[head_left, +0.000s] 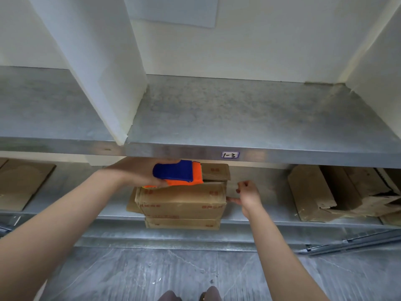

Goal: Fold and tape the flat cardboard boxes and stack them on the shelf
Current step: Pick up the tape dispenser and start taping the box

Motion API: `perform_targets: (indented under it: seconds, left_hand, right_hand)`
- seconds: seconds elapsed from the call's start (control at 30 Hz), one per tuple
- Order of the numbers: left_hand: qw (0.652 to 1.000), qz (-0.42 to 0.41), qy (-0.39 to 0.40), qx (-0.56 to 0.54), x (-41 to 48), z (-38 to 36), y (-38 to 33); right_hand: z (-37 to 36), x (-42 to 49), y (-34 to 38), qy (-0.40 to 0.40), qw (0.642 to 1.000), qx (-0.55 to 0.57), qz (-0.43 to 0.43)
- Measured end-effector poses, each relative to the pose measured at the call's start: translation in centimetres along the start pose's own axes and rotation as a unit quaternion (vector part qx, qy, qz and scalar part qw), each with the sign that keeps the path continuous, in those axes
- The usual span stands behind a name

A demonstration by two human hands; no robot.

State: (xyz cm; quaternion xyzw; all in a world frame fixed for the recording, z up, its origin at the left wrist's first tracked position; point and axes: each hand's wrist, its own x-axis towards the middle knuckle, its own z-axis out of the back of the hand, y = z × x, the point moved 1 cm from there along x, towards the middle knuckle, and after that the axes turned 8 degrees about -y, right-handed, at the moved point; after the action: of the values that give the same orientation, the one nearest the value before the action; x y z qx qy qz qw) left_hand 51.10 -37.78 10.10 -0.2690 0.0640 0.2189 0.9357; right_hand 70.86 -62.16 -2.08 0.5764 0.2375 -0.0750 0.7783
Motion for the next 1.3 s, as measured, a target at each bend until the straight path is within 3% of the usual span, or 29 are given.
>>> perform_targets:
  seconds: [0.23,0.47,0.73,0.8,0.9,1.0,1.13,1.3]
  left_hand:
    - [1.0,0.008,-0.023,-0.014,1.7,-0.5,2.3]
    - [1.0,-0.018,-0.019,-0.002,1.7,-1.0,2.4]
    - [0.999,-0.033,-0.029,-0.003,0.6,-1.2,1.5]
    - [0.999,-0.04,-0.028,0.001,0.4,-1.3,1.3]
    - [0.998,-0.049,-0.027,0.014,0.2,-1.5,1.1]
    - [0.998,-0.052,-0.03,0.02,0.2,-1.6,1.0]
    - [0.997,-0.059,-0.041,0.012,0.3,-1.8,1.1]
    - [0.996,-0.062,-0.057,0.019,0.5,-2.0,1.3]
  right_hand:
    - [-1.6,0.3,-0.5,-0.001,1.0,-0.006,-0.012]
    - [-3.1,0.7,-2.2,0.02,0.99,-0.134,0.035]
    - [-3.1,0.1,-3.2,0.009,0.998,-0.064,0.004]
    - [-2.6,-0.3,-3.2,-0.022,0.995,-0.091,0.045]
    - [-1.5,-1.6,-2.9,-0.056,0.971,-0.148,0.179]
    - [-1.1,-3.3,-2.9,0.018,0.959,-0.16,0.234]
    - [-0.6,-4.7,-2.7,0.18,0.952,-0.178,0.174]
    - [-1.9,-5.3,-0.6,0.167,0.921,-0.283,0.211]
